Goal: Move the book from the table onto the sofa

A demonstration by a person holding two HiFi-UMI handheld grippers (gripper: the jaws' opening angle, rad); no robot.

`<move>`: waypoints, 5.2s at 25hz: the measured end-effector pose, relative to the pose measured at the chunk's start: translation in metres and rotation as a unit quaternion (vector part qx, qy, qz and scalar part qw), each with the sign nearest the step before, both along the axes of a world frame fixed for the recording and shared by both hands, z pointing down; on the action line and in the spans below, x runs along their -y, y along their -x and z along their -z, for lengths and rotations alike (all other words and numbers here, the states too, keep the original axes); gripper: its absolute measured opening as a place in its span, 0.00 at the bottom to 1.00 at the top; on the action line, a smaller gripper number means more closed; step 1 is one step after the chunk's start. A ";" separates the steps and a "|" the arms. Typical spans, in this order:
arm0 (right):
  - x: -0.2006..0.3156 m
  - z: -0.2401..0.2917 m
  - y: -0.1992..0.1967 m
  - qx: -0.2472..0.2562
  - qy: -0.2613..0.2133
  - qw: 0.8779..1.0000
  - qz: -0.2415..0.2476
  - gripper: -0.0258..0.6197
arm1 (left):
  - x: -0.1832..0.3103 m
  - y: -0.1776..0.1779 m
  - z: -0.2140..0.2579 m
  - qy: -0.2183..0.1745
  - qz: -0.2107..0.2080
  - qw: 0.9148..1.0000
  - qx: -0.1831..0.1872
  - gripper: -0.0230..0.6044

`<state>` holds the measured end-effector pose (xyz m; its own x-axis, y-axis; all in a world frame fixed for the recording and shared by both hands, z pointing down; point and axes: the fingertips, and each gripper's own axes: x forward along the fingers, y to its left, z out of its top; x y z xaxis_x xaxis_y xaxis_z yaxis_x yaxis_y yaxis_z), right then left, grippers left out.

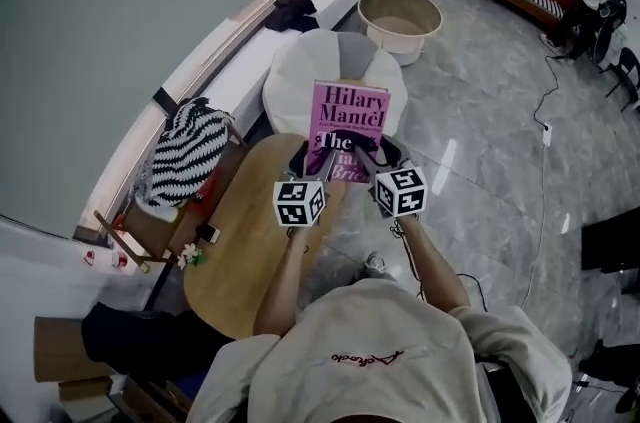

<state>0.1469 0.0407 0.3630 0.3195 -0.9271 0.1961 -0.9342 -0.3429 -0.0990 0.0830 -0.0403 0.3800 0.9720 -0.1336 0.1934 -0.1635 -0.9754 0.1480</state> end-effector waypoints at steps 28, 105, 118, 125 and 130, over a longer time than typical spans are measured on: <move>-0.098 -0.014 -0.169 0.002 -0.021 0.998 -0.055 0.40 | -0.092 -0.177 -0.015 -0.014 -0.054 0.998 0.012 0.47; 0.199 -0.027 -0.503 0.004 0.011 0.997 -0.072 0.39 | 0.203 -0.512 -0.039 0.026 -0.073 0.997 0.023 0.47; 0.213 -0.045 -0.530 0.025 0.022 0.999 -0.040 0.39 | 0.214 -0.532 -0.055 0.038 -0.038 0.998 0.041 0.47; 0.238 -0.061 -0.552 0.038 0.027 0.999 0.015 0.39 | 0.231 -0.546 -0.070 0.046 0.015 0.997 0.055 0.47; 0.271 -0.072 -0.550 0.045 0.031 0.996 0.071 0.39 | 0.254 -0.534 -0.081 0.051 0.071 0.994 0.064 0.47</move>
